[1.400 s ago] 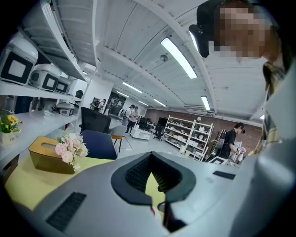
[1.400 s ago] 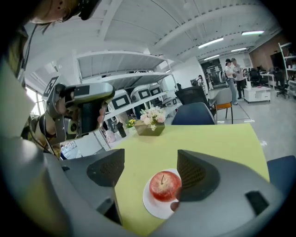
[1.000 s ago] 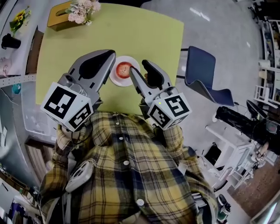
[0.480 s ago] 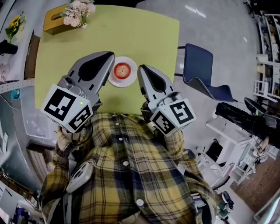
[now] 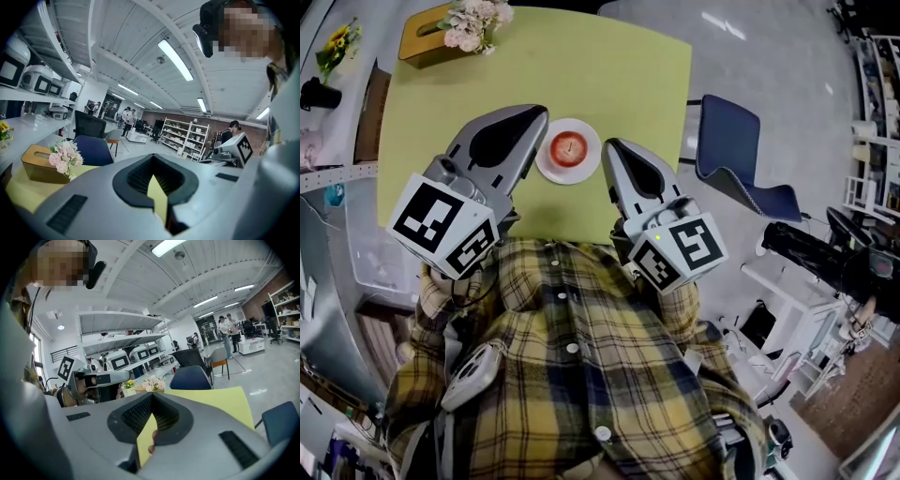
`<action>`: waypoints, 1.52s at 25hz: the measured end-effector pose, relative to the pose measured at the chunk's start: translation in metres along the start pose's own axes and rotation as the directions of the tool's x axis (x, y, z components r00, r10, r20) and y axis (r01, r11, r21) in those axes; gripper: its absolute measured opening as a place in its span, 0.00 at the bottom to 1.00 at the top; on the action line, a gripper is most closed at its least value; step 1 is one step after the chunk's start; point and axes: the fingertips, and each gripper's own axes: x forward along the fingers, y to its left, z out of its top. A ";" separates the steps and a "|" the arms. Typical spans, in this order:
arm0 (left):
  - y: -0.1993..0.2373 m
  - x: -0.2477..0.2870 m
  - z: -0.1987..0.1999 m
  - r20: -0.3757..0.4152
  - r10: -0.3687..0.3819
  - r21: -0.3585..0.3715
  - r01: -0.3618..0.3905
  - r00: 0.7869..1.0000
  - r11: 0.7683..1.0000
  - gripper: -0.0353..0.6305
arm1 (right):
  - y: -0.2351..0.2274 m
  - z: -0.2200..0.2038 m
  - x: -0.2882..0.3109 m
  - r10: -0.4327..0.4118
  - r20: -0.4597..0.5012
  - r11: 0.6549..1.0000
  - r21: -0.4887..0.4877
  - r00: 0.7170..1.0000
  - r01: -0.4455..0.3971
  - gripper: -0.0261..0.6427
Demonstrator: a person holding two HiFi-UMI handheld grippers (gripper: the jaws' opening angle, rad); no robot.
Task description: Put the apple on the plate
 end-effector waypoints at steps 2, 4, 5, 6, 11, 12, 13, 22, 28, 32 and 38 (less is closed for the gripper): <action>0.000 0.002 -0.002 -0.015 -0.021 0.008 0.021 1.000 1.000 0.05 | -0.001 -0.001 0.001 0.001 -0.008 1.000 -0.008 1.000 -0.001 0.03; -0.004 0.004 -0.004 -0.036 -0.047 0.027 0.048 0.998 0.998 0.05 | 0.000 -0.001 0.000 0.004 -0.011 1.000 -0.015 1.000 -0.004 0.03; -0.005 0.005 -0.004 -0.044 -0.059 0.036 0.061 0.997 0.997 0.05 | 0.001 -0.001 -0.001 0.006 -0.011 1.000 -0.018 1.000 -0.006 0.03; -0.007 0.004 -0.003 -0.051 -0.069 0.045 0.072 0.996 0.996 0.05 | 0.003 0.000 -0.001 0.008 -0.010 1.000 -0.022 1.000 -0.008 0.03; 0.000 -0.002 -0.001 -0.070 -0.072 0.072 0.077 0.995 0.994 0.05 | 0.008 -0.003 0.002 0.020 -0.031 0.999 -0.046 0.999 -0.022 0.03; 0.003 -0.003 -0.001 -0.073 -0.070 0.070 0.075 0.995 0.995 0.05 | 0.008 -0.005 0.003 0.021 -0.034 0.999 -0.046 0.999 -0.022 0.03; 0.006 -0.003 0.000 -0.074 -0.071 0.067 0.076 0.995 0.995 0.05 | 0.008 -0.007 0.004 0.019 -0.036 0.999 -0.046 0.999 -0.020 0.03; 0.007 0.001 -0.002 -0.075 -0.082 0.098 0.089 0.994 0.991 0.05 | 0.002 -0.018 0.007 0.031 -0.052 0.999 -0.028 0.998 -0.033 0.03; 0.012 -0.010 0.000 -0.065 -0.060 0.082 0.065 0.996 0.994 0.05 | 0.010 -0.021 0.008 0.042 -0.057 0.999 -0.028 0.997 -0.044 0.03; 0.006 -0.009 0.001 -0.069 -0.065 0.083 0.070 0.996 0.994 0.05 | 0.009 -0.017 0.005 0.042 -0.057 0.998 -0.037 0.997 -0.045 0.03; 0.007 -0.008 0.001 -0.075 -0.070 0.088 0.076 0.995 0.993 0.05 | 0.010 -0.017 0.007 0.040 -0.063 0.998 -0.037 0.997 -0.043 0.03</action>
